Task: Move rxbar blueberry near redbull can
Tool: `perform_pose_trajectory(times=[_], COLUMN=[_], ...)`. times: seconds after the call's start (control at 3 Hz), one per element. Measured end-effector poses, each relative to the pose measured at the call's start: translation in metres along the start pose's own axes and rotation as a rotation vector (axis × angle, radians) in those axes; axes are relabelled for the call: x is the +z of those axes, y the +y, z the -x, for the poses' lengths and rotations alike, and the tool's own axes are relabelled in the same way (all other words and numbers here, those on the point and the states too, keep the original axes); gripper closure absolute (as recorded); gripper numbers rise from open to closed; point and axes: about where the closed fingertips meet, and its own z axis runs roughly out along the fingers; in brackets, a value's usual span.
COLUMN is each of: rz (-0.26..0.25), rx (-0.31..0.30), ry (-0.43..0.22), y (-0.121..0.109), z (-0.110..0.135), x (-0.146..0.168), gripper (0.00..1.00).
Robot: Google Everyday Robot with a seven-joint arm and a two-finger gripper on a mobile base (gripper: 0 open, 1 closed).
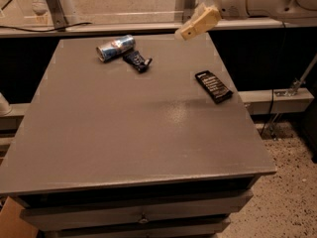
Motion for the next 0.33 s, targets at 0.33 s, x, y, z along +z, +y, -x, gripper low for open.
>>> perform_pose_trajectory(times=[0.33], rz=[0.000], rx=[0.000], ry=[0.000], y=[0.0001], z=[0.0002], x=[0.0003], gripper=[0.00])
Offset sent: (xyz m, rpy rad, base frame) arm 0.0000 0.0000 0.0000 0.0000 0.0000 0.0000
